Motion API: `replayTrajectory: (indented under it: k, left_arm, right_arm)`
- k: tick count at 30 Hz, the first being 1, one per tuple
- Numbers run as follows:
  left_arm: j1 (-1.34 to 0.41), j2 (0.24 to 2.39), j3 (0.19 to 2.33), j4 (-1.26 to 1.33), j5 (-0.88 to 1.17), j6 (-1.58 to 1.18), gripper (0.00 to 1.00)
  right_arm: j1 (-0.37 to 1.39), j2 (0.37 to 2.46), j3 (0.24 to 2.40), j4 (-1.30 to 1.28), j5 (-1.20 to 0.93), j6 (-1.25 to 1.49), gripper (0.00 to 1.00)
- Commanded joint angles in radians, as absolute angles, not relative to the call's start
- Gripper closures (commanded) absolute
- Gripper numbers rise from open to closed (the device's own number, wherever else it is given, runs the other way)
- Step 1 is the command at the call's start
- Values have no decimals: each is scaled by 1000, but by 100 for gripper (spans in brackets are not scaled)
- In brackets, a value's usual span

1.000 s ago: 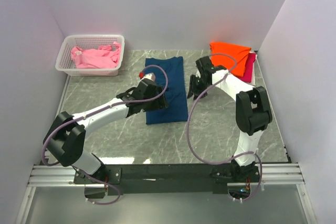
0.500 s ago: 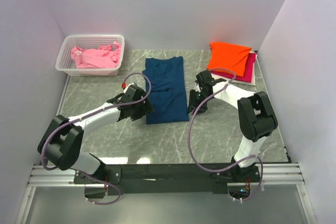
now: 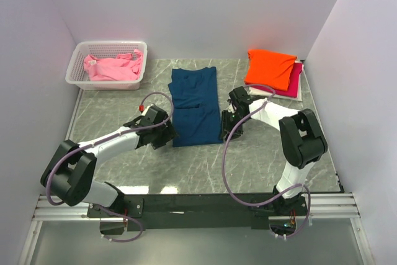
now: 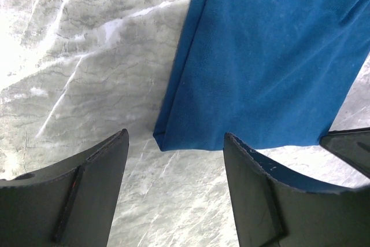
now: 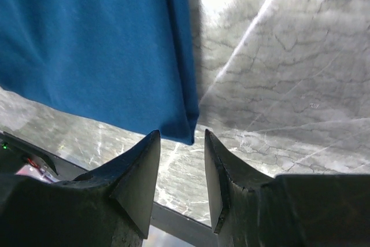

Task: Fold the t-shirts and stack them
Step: Fold the tshirt

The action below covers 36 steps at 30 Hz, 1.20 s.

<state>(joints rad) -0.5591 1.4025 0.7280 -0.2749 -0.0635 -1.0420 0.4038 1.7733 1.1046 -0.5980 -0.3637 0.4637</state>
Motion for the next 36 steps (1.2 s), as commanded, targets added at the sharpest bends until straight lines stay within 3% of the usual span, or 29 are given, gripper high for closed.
replayTrajectory:
  k: [1, 13, 20, 23, 36]
  left_arm:
    - [-555, 1376, 732, -255, -49, -1055, 28]
    - [-555, 1399, 741, -267, -55, -1040, 30]
    - [-555, 1427, 724, -261, -38, -1035, 35]
    - [-555, 1457, 732, -271, -34, -1035, 41]
    - [-568, 1545, 775, -297, -21, -1020, 58]
  right_arm:
    - [419, 1790, 1100, -607, -388, 474, 57]
    - [429, 1836, 1095, -623, -388, 463, 65]
    - [430, 1851, 1103, -620, -390, 460, 90]
    - [430, 1852, 1104, -621, -388, 459, 94]
    - [430, 1858, 1109, -630, -376, 457, 96]
